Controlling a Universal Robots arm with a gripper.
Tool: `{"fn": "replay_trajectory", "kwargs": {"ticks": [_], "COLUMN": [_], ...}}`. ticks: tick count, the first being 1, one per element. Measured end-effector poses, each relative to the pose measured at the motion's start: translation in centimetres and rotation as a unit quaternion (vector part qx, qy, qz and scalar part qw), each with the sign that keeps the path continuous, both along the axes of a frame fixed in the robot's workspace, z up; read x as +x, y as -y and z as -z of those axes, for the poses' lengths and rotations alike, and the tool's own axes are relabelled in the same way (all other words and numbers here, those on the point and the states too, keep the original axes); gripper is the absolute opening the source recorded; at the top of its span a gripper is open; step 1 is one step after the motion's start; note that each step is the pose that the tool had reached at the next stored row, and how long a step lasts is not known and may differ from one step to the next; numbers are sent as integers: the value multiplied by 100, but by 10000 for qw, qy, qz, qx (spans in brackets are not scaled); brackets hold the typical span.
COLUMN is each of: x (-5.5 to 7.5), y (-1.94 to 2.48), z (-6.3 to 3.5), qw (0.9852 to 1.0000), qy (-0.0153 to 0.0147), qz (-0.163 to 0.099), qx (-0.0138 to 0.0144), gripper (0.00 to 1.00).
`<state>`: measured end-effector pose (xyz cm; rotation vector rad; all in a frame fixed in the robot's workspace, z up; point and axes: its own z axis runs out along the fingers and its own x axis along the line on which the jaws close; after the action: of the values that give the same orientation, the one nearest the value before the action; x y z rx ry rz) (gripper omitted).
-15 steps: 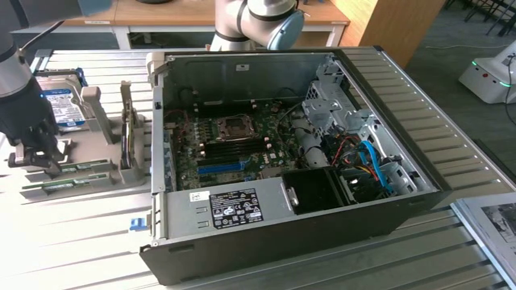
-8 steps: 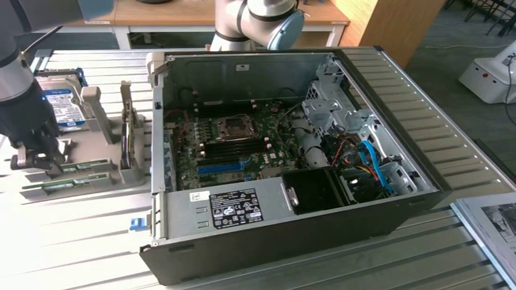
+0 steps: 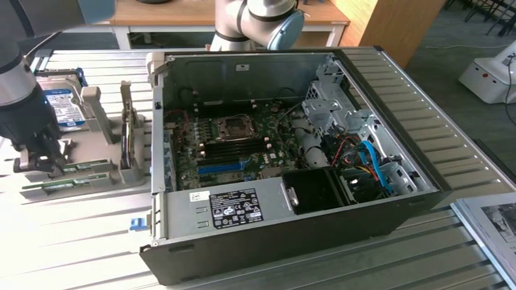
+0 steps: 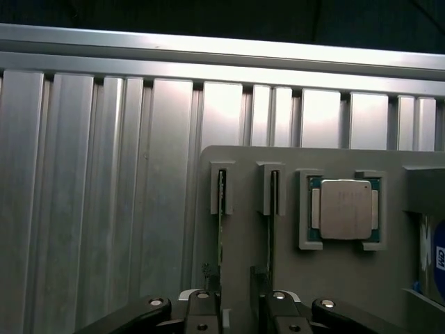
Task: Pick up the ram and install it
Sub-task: 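Pick up the ram and move it above insertion slot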
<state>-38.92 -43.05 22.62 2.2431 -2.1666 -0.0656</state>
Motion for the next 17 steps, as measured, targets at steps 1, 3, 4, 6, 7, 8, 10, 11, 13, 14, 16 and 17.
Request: {"fn": "replay_trajectory", "kwargs": {"ticks": [1,3,4,6,7,8,10,11,13,14,16,17], "x": [0,0,0,0,0,0,0,0,0,0,0,0], "y": [0,0,0,0,0,0,0,0,0,2,13,19], "z": [8,23,31,44,51,57,58,60,60,61,60,60], "qw": [10000,10000,10000,10000,10000,10000,10000,10000,10000,10000,10000,10000], "qy": [0,0,0,0,0,0,-1,0,0,1,1,0], "qz": [0,0,0,0,0,0,0,0,0,1,0,0], "qx": [0,0,0,0,0,0,-1,0,0,1,0,0], "gripper": [31,31,31,31,31,31,31,31,31,31,31,31]}}
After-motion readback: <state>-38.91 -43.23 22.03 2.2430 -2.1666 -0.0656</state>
